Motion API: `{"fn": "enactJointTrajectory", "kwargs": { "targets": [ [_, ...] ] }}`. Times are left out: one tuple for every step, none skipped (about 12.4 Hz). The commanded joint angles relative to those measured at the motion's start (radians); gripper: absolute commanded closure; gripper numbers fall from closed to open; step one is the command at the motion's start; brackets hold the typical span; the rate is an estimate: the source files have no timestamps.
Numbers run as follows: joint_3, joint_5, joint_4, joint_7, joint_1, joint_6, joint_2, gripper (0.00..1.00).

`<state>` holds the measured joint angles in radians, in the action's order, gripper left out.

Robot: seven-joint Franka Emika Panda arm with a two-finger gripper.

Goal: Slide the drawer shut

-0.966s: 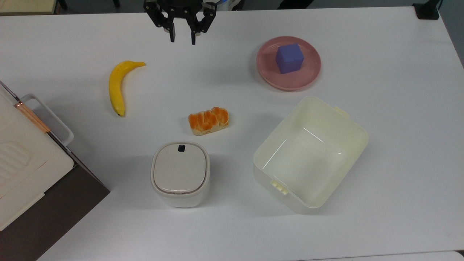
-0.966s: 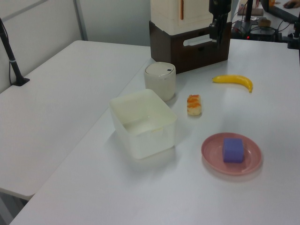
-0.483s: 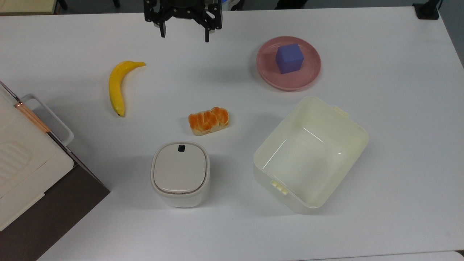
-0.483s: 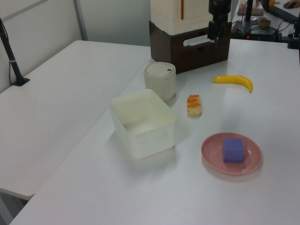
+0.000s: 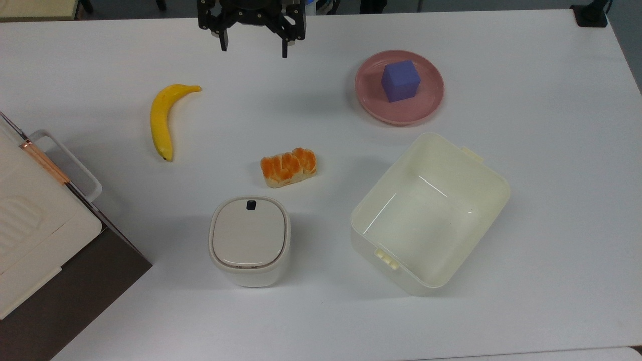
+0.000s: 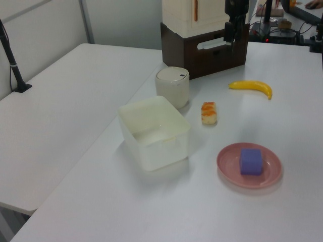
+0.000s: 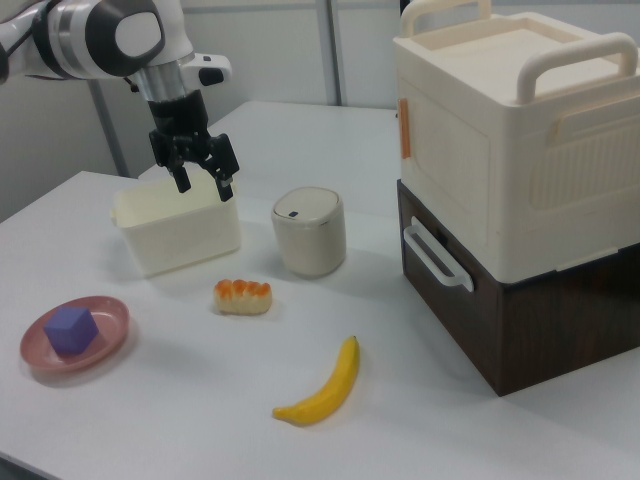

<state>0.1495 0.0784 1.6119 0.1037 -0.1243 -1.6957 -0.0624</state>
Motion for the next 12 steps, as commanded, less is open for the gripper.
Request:
{"fn": "enactJointTrajectory", "kwargs": {
  "targets": [
    [-0.011, -0.009, 0.016, -0.007, 0.008, 0.011, 0.026, 0.0],
    [-0.011, -0.009, 0.016, -0.007, 0.008, 0.013, 0.026, 0.0],
    [-0.011, -0.011, 0.016, -0.007, 0.009, 0.016, 0.029, 0.0],
    [-0.011, -0.011, 0.016, -0.007, 0.012, 0.015, 0.029, 0.0],
    [-0.011, -0.011, 0.016, -0.007, 0.011, 0.014, 0.027, 0.0],
    [-0.011, -0.011, 0.016, -0.007, 0.011, 0.011, 0.027, 0.0],
    [-0.011, -0.011, 0.016, -0.007, 0.012, 0.011, 0.027, 0.0],
    [-0.013, -0.011, 0.017, -0.007, 0.018, 0.013, 0.027, 0.0],
    [-0.016, -0.009, 0.017, -0.007, 0.022, 0.011, 0.026, 0.0],
    [-0.022, -0.011, 0.017, -0.007, 0.029, 0.013, 0.027, 0.0],
    [-0.042, -0.011, 0.017, -0.007, 0.044, 0.013, 0.027, 0.0],
    [-0.063, -0.012, 0.017, -0.004, 0.063, 0.013, 0.027, 0.0]
  ]
}}
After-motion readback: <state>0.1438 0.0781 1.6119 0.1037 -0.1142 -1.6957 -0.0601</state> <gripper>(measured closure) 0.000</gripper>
